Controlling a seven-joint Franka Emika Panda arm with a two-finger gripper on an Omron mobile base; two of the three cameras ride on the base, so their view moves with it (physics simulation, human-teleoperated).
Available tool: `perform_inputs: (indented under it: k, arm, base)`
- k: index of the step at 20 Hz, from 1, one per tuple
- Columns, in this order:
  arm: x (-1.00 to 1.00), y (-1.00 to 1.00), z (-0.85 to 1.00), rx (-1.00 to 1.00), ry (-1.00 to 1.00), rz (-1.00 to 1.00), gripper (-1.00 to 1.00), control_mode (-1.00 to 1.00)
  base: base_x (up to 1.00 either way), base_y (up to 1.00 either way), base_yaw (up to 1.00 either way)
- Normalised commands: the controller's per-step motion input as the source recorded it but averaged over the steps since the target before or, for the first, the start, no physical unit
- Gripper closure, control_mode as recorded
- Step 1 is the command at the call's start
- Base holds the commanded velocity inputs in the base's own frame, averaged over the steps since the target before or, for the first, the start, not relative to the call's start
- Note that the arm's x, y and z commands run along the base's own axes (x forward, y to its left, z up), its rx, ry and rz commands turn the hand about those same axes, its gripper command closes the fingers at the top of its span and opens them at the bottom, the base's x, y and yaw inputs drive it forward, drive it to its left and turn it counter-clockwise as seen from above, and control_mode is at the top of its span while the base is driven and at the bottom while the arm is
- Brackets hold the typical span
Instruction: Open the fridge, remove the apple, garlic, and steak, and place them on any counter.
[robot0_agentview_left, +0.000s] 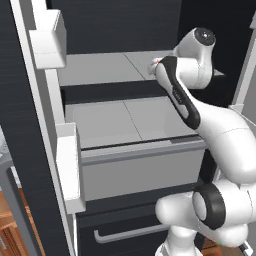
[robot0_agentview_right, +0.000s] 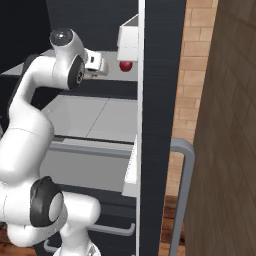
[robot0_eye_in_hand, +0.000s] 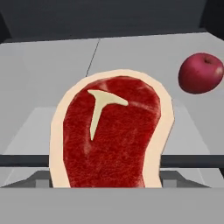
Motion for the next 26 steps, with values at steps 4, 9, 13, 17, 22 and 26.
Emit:
perform_inputs:
  k: [4, 9, 13, 17, 22, 26]
  arm:
    - [-1.0, -0.12, 0.08, -0.08, -0.19, 0.2, 1.0, -1.0]
    - [-1.0, -0.08, 0.34, -0.07, -0.15, 0.07, 1.0, -1.0]
    - [-1.0, -0.01, 0.22, -0.09, -0.03, 0.02, 1.0, -1.0]
    - [-0.59, 0.0, 0.09, 0.0, 0.0, 0.0, 1.0, -1.0]
    - [-0.55, 0.0, 0.07, 0.0, 0.0, 0.0, 1.0, -1.0]
    - [-0.46, 0.0, 0.0, 0.0, 0.0, 0.0, 1.0, -1.0]
  base:
    - [0.0, 0.0, 0.0]
    - [0.0, 0.0, 0.0]
    - [0.0, 0.0, 0.0]
    - [0.0, 0.0, 0.0]
    - [0.0, 0.0, 0.0]
    - [0.0, 0.0, 0.0]
